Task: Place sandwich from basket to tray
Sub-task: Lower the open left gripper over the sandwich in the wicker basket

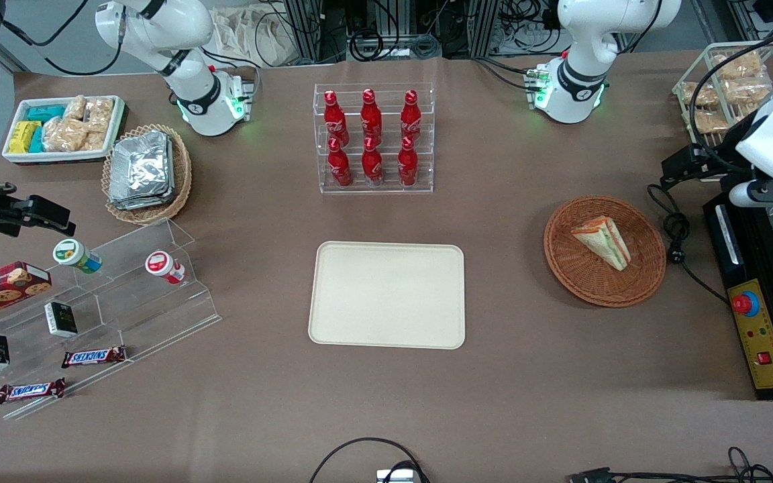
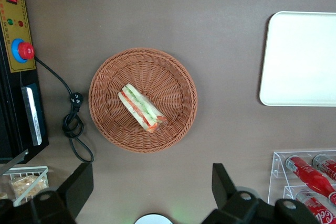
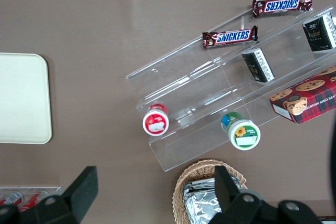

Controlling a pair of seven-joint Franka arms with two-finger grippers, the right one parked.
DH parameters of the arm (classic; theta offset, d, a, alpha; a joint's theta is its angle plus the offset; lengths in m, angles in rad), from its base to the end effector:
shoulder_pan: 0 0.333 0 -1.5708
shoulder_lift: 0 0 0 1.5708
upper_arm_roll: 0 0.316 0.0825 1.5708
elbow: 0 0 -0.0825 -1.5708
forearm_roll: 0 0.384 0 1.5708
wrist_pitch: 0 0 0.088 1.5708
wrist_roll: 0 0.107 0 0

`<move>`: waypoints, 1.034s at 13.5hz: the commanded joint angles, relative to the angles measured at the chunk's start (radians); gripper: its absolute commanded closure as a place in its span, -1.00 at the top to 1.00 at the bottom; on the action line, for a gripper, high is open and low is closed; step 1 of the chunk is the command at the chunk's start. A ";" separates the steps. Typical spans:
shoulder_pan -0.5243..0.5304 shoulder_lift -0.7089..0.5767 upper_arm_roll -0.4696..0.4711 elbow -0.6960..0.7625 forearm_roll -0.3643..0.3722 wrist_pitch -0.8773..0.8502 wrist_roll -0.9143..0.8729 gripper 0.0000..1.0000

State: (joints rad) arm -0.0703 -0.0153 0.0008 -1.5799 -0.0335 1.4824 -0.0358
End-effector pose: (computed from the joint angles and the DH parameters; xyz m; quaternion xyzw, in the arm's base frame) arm 0.5385 -0.0413 0.6213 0.9989 -0.0176 -0.0419 0.0145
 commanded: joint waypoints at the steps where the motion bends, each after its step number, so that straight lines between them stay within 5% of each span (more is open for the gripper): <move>1: 0.004 0.005 -0.001 0.014 0.015 -0.019 0.028 1.00; 8: 0.024 0.005 0.011 -0.073 0.030 -0.011 -0.003 1.00; 14: 0.069 -0.145 0.011 -0.495 0.046 0.316 -0.149 1.00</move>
State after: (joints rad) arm -0.0189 -0.0492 0.0201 -1.9064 -0.0012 1.7026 -0.1293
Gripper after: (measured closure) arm 0.000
